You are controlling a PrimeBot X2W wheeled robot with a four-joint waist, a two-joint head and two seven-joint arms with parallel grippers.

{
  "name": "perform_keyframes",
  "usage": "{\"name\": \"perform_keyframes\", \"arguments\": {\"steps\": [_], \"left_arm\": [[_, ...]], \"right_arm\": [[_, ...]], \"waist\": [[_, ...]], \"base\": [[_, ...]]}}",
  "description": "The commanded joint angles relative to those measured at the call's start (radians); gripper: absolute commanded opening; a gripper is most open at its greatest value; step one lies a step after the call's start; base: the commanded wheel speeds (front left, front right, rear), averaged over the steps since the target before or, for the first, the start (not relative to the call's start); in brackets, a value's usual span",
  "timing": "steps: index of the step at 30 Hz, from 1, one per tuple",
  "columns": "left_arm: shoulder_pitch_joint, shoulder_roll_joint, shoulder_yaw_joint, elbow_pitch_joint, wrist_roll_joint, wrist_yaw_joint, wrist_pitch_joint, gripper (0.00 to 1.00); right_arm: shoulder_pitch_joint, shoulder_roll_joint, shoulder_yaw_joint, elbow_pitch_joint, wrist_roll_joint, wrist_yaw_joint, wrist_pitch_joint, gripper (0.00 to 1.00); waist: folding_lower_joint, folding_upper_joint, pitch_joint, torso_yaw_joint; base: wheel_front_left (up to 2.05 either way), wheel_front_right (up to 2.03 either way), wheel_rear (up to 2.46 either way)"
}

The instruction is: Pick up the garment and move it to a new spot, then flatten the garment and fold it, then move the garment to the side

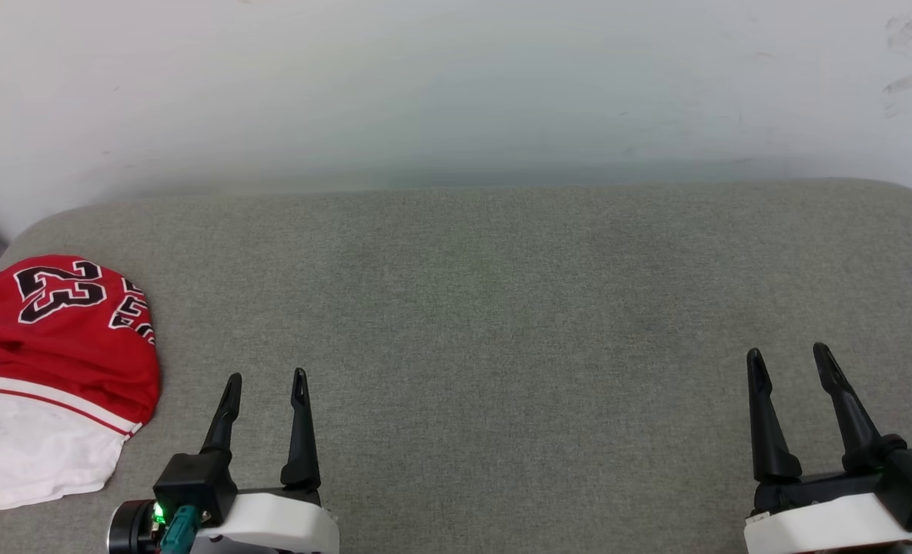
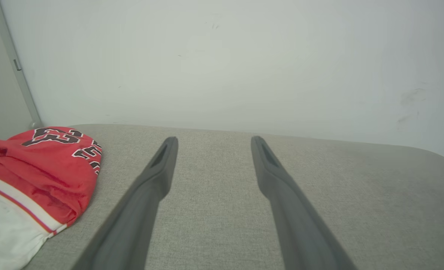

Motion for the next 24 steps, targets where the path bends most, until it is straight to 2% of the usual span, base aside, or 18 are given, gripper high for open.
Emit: {"name": "perform_keyframes", "arguments": {"steps": [1, 13, 24], "left_arm": [[0.005, 0.0, -0.001, -0.004, 0.016, 0.001, -0.007, 1.0], [0.015, -0.001, -0.012, -0.003, 0.06, 0.008, -0.029, 1.0], [0.016, -0.001, -0.007, 0.015, 0.036, 0.007, -0.027, 1.0]], "right_arm": [[0.011, 0.001, 0.002, -0.01, -0.017, 0.0, -0.006, 1.0], [0.02, 0.001, 0.002, -0.015, -0.036, 0.0, -0.027, 1.0], [0.021, 0.001, -0.003, 0.004, 0.007, 0.0, -0.026, 1.0]], "waist": [[0.0, 0.0, 0.0, 0.0], [0.0, 0.0, 0.002, 0.0], [0.0, 0.0, 0.0, -0.001]], "base": [[0.0, 0.0, 0.0], [0.0, 0.0, 0.0], [0.0, 0.0, 0.0]]}}
